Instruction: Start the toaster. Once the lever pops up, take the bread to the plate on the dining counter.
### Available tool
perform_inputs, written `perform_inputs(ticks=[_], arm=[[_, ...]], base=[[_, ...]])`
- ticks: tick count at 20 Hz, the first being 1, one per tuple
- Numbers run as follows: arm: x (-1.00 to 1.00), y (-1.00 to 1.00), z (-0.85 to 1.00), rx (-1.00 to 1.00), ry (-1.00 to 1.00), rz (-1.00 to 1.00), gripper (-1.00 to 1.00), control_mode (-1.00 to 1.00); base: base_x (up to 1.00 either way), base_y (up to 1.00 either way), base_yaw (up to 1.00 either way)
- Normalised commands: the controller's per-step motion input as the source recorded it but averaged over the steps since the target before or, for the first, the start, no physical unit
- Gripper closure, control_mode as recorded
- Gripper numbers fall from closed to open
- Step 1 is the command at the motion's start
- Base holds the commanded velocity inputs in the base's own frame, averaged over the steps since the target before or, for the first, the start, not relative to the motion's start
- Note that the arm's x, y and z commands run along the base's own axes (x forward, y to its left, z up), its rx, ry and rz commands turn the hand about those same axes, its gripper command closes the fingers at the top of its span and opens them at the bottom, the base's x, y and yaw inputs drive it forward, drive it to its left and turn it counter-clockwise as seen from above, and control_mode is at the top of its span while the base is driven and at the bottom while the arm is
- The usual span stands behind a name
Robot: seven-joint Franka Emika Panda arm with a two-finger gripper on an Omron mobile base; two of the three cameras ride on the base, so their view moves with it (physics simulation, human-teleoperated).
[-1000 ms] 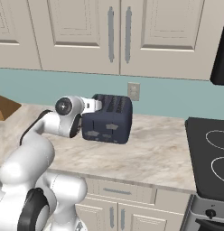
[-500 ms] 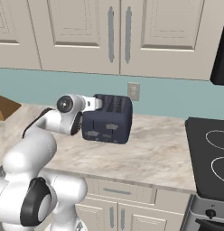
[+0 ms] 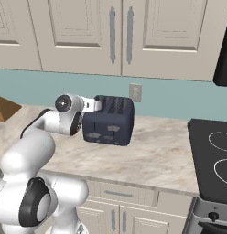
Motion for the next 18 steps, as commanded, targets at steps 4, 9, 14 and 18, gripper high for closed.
perform_inputs(ticks=[4, 9, 14, 18], arm=[[0.08, 0.0, 0.0, 0.0, 0.0, 0.0, -1.0, -1.0], [0.12, 0.0, 0.0, 0.0, 0.0, 0.0, -1.0, -1.0], [0.06, 0.0, 0.0, 0.0, 0.0, 0.0, -1.0, -1.0], [0.09, 0.0, -0.02, 0.0, 0.0, -0.01, -1.0, -1.0]], base=[[0.0, 0.0, 0.0], [0.0, 0.0, 0.0], [0.0, 0.0, 0.0], [0.0, 0.0, 0.0]])
